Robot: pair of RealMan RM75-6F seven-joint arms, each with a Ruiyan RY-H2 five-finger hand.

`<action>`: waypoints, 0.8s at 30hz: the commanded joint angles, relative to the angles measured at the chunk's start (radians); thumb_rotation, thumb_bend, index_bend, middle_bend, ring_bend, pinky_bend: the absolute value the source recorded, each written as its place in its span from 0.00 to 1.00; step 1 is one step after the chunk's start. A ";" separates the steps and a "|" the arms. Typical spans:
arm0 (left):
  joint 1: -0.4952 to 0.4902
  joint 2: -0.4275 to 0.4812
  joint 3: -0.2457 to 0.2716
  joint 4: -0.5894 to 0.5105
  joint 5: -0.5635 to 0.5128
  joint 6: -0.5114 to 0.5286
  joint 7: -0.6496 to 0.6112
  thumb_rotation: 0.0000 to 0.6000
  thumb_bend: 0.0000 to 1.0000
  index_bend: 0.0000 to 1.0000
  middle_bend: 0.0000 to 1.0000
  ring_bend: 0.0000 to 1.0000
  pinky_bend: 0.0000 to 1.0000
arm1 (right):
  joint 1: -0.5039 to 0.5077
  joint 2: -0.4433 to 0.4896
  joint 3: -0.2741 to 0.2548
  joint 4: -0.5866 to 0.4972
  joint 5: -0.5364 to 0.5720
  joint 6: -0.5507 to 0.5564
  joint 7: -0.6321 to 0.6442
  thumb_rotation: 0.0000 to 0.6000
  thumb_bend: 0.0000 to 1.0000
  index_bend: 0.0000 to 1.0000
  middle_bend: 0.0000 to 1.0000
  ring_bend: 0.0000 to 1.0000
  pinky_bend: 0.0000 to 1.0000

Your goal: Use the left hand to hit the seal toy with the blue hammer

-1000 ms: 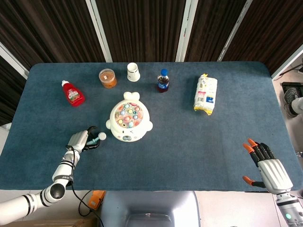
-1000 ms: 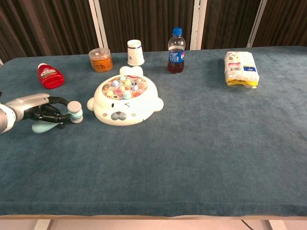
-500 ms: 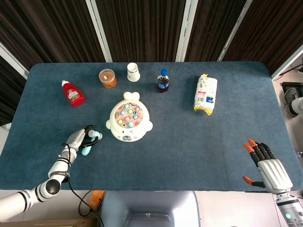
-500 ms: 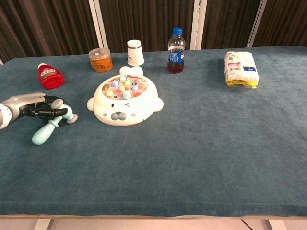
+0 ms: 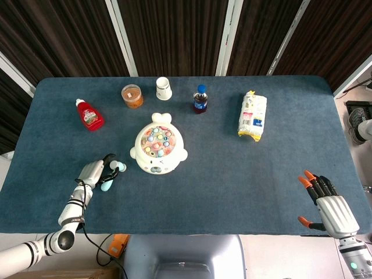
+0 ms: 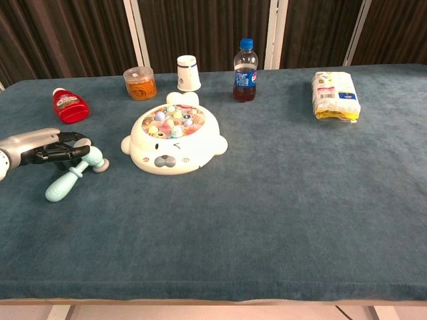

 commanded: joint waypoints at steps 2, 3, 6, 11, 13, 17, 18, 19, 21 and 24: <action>0.014 0.008 0.004 -0.018 0.045 0.026 -0.023 0.31 0.40 0.13 0.19 0.09 0.14 | -0.001 0.001 0.001 0.001 0.002 0.002 0.003 1.00 0.23 0.00 0.00 0.00 0.00; 0.021 0.014 0.007 -0.026 0.073 0.046 -0.029 0.31 0.40 0.13 0.18 0.08 0.14 | -0.002 0.002 0.002 0.001 0.002 0.003 0.004 1.00 0.23 0.00 0.00 0.00 0.00; 0.049 0.031 0.019 -0.048 0.164 0.132 -0.043 0.31 0.39 0.11 0.17 0.08 0.14 | -0.005 0.004 0.002 0.002 -0.001 0.012 0.010 1.00 0.23 0.00 0.00 0.00 0.00; 0.112 0.093 0.038 -0.127 0.288 0.264 -0.093 0.30 0.39 0.10 0.14 0.05 0.14 | -0.008 0.003 0.002 0.004 -0.002 0.017 0.009 1.00 0.23 0.00 0.00 0.00 0.00; 0.146 0.122 0.047 -0.156 0.344 0.338 -0.112 0.30 0.39 0.10 0.13 0.05 0.14 | -0.007 0.001 0.002 0.003 0.001 0.014 0.002 1.00 0.23 0.00 0.00 0.00 0.00; 0.235 0.199 0.099 -0.219 0.450 0.479 -0.132 0.37 0.39 0.08 0.10 0.03 0.15 | -0.007 -0.003 0.001 0.000 0.000 0.011 -0.014 1.00 0.23 0.00 0.00 0.00 0.00; 0.274 0.232 0.135 -0.234 0.490 0.527 -0.123 0.44 0.39 0.06 0.07 0.01 0.15 | -0.008 -0.004 0.000 -0.002 -0.001 0.012 -0.020 1.00 0.23 0.00 0.00 0.00 0.00; 0.308 0.254 0.164 -0.241 0.518 0.568 -0.110 0.52 0.39 0.05 0.05 0.01 0.15 | -0.009 -0.005 0.000 -0.002 -0.001 0.013 -0.024 1.00 0.23 0.00 0.00 0.00 0.00; 0.392 0.284 0.233 -0.231 0.579 0.666 -0.090 0.69 0.40 0.02 0.01 0.00 0.13 | -0.010 -0.008 0.001 -0.003 0.002 0.014 -0.038 1.00 0.23 0.00 0.00 0.00 0.00; 0.478 0.275 0.285 -0.199 0.616 0.756 -0.068 0.96 0.40 0.00 0.00 0.00 0.08 | -0.010 -0.019 0.003 -0.008 0.008 0.011 -0.067 1.00 0.23 0.00 0.00 0.00 0.00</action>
